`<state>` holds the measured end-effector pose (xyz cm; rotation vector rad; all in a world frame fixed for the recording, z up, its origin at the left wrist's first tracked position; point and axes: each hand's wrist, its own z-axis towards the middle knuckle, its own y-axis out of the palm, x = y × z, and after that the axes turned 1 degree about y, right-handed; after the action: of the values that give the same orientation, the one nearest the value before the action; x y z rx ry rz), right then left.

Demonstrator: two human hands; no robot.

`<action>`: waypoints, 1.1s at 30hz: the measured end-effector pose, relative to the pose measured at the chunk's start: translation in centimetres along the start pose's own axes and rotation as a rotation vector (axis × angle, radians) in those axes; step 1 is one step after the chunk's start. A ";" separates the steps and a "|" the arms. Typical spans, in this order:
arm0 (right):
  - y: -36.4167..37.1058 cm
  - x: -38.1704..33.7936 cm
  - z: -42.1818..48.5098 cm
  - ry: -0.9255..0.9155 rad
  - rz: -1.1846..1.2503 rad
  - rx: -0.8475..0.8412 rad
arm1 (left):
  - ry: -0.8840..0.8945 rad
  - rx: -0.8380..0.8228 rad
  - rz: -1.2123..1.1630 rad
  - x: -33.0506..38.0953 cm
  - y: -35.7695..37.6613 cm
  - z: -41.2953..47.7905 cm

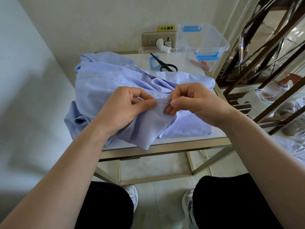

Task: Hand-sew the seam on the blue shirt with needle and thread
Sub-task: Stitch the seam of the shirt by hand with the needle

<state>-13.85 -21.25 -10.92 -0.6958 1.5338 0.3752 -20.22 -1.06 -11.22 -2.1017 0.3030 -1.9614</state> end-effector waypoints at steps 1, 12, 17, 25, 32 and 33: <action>0.0 0.0 0.0 -0.001 -0.003 0.002 | 0.003 0.003 0.005 0.0 0.0 0.0; 0.5 -0.5 -0.2 0.001 -0.041 0.084 | 0.023 0.024 0.021 0.2 0.0 -0.1; 0.5 -0.5 -0.3 0.014 -0.066 0.102 | 0.032 0.027 0.029 0.2 0.1 -0.2; 0.8 -0.4 -0.3 0.021 -0.139 0.153 | 0.044 0.033 0.042 0.3 0.2 -0.2; 0.7 -0.1 0.0 0.006 -0.165 0.166 | 0.049 0.044 0.074 0.3 0.2 -0.2; 0.7 -0.1 0.0 0.006 -0.167 0.164 | 0.049 0.041 0.075 0.3 0.2 -0.2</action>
<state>-14.30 -20.74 -10.94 -0.6904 1.4811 0.1211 -20.41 -1.32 -11.01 -1.9901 0.3423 -1.9613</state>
